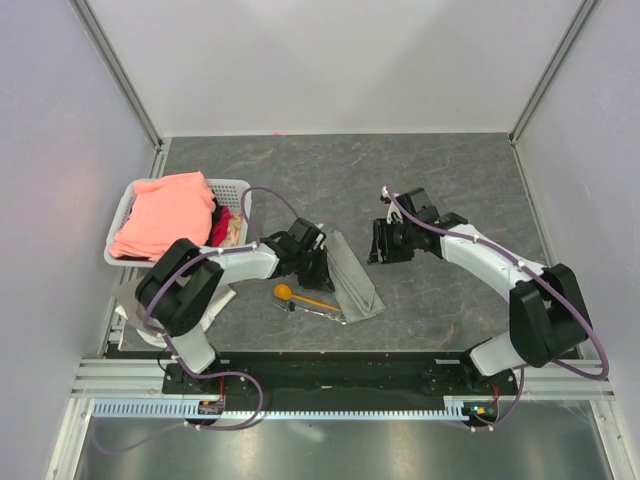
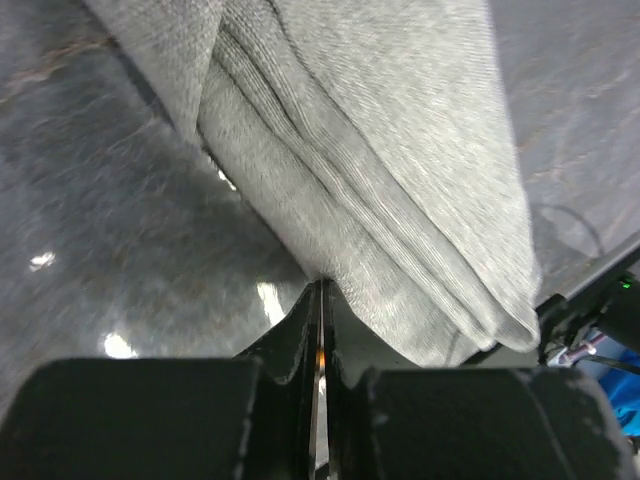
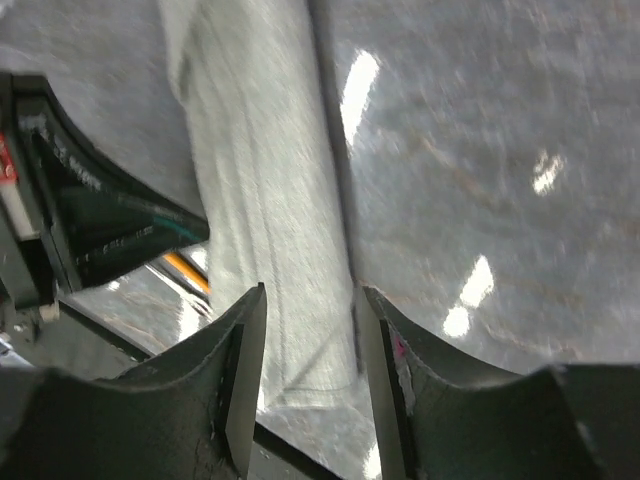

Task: Fold the napkin into a case and place the utensils inside
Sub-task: Smooth out the smaller rectangle-folded napkin at the center of the board.

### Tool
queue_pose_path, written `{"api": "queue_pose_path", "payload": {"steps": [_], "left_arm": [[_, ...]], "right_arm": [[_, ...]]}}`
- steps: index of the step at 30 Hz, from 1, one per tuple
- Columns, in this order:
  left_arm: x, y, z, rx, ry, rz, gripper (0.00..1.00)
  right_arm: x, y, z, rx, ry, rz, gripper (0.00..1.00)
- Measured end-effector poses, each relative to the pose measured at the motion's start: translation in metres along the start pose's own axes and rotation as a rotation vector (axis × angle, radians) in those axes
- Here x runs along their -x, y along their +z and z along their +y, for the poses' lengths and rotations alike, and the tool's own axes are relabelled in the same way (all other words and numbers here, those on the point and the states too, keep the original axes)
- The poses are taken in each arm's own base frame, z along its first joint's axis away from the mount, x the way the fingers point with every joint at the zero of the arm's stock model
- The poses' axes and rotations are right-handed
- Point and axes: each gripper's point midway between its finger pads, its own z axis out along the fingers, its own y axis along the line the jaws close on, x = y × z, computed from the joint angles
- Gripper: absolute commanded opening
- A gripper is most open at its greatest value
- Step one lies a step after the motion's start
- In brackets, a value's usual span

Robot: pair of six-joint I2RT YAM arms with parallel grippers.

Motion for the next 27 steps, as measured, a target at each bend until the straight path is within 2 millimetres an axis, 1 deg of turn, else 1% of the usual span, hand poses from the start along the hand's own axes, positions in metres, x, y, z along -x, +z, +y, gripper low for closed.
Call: {"api": "queue_pose_path", "payload": {"steps": [2, 3, 6, 10, 13, 15, 17, 20, 22, 25, 27], "left_arm": [[-0.005, 0.01, 0.0, 0.0, -0.008, 0.033, 0.07], [-0.004, 0.014, -0.003, -0.012, -0.007, 0.043, 0.07], [0.006, 0.025, -0.015, -0.035, 0.006, 0.037, 0.07], [0.029, 0.041, -0.031, -0.056, 0.019, 0.017, 0.07], [0.044, 0.045, -0.037, -0.045, 0.027, -0.017, 0.07], [0.048, 0.044, -0.036, -0.033, 0.033, -0.034, 0.08], [0.048, 0.041, -0.033, -0.015, 0.033, -0.038, 0.08], [0.038, 0.028, -0.029, -0.014, 0.031, -0.036, 0.08], [0.028, 0.018, -0.029, -0.032, 0.021, -0.027, 0.08], [0.021, 0.011, -0.037, -0.089, -0.009, -0.017, 0.07], [0.022, 0.011, -0.046, -0.13, -0.03, -0.016, 0.07]], "right_arm": [[-0.014, -0.003, -0.007, -0.025, 0.015, 0.016, 0.51], [-0.019, -0.003, -0.01, -0.036, 0.023, 0.024, 0.51], [-0.033, -0.002, -0.021, -0.077, 0.044, 0.046, 0.54], [-0.034, -0.002, -0.026, -0.106, 0.043, 0.043, 0.54], [-0.032, -0.003, -0.03, -0.131, 0.025, 0.043, 0.56], [-0.029, -0.004, -0.03, -0.145, 0.004, 0.043, 0.56], [-0.023, -0.004, -0.029, -0.165, -0.032, 0.043, 0.55], [-0.012, 0.001, -0.024, -0.191, -0.095, 0.036, 0.54], [-0.009, 0.004, -0.02, -0.207, -0.136, 0.04, 0.51], [-0.009, 0.009, -0.015, -0.232, -0.194, 0.055, 0.51], [-0.011, 0.012, -0.014, -0.252, -0.23, 0.065, 0.51]]}}
